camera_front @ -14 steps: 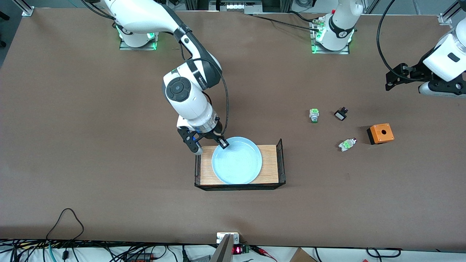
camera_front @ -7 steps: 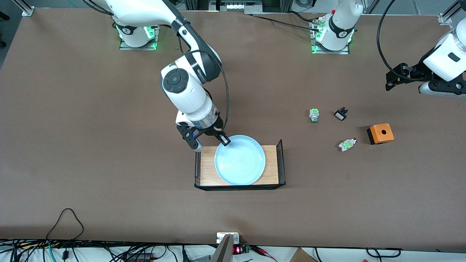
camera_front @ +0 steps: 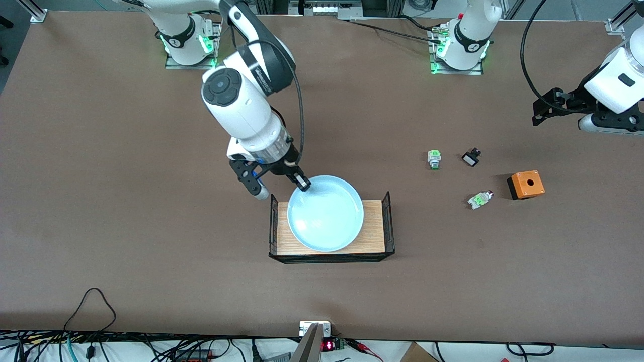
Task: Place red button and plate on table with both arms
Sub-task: 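Lift the blue plate off the tray with the right gripper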
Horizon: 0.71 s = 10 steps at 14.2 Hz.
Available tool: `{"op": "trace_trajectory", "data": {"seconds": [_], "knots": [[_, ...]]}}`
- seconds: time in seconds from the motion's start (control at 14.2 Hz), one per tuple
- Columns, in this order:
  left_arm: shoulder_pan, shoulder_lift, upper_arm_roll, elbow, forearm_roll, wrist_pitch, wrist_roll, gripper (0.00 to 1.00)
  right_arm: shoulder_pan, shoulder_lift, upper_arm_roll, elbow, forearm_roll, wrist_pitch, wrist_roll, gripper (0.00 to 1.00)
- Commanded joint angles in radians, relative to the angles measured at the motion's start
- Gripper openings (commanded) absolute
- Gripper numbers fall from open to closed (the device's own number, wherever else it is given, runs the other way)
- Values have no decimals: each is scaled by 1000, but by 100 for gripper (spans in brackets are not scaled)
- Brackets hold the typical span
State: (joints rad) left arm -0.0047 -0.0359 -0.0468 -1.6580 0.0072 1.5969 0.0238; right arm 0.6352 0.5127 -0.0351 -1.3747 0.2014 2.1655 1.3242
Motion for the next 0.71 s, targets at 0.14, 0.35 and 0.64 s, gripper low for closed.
{"op": "trace_trajectory", "data": {"seconds": [0.14,0.35,0.64], "knots": [[-1,17,-4,37,23,-25,5,100,-101,-134,-2,-4,23,-248,-245,0],[0,17,-2,37,22,-26,7,100,-201,-198,-2,-9,42,-393,-500,0],[5,17,-2,37,22,-26,7,100,-351,-246,-3,-58,41,-496,-774,0]]}}
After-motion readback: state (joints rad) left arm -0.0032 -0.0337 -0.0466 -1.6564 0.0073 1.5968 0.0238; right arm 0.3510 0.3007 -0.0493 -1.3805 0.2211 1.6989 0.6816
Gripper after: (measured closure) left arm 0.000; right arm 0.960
